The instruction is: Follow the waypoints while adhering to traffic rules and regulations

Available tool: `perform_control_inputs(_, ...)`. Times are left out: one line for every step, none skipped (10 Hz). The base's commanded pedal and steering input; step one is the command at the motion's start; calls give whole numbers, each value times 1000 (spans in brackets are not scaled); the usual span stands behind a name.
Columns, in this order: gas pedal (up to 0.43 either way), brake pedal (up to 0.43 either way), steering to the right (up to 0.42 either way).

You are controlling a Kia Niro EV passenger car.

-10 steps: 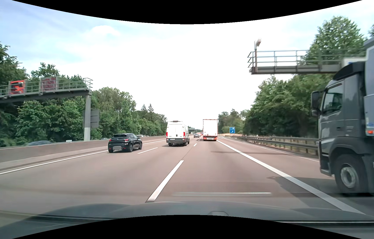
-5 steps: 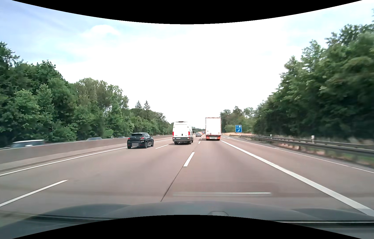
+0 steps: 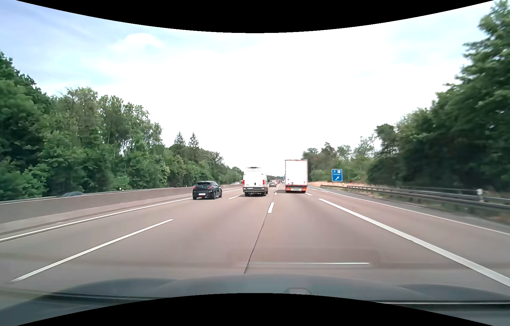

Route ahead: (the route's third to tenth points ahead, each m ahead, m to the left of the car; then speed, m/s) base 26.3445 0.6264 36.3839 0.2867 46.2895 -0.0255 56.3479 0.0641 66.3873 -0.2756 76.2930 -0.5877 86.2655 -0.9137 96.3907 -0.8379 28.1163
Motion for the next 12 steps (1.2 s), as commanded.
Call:
perform_control_inputs(287,0,-1)
perform_control_inputs(287,0,0)
perform_control_inputs(287,0,0)
perform_control_inputs(287,0,0)
perform_control_inputs(287,0,0)
perform_control_inputs(287,0,0)
perform_control_inputs(287,0,1)
perform_control_inputs(287,0,3)
perform_control_inputs(287,0,3)
perform_control_inputs(287,0,4)
perform_control_inputs(287,0,4)
perform_control_inputs(287,0,4)
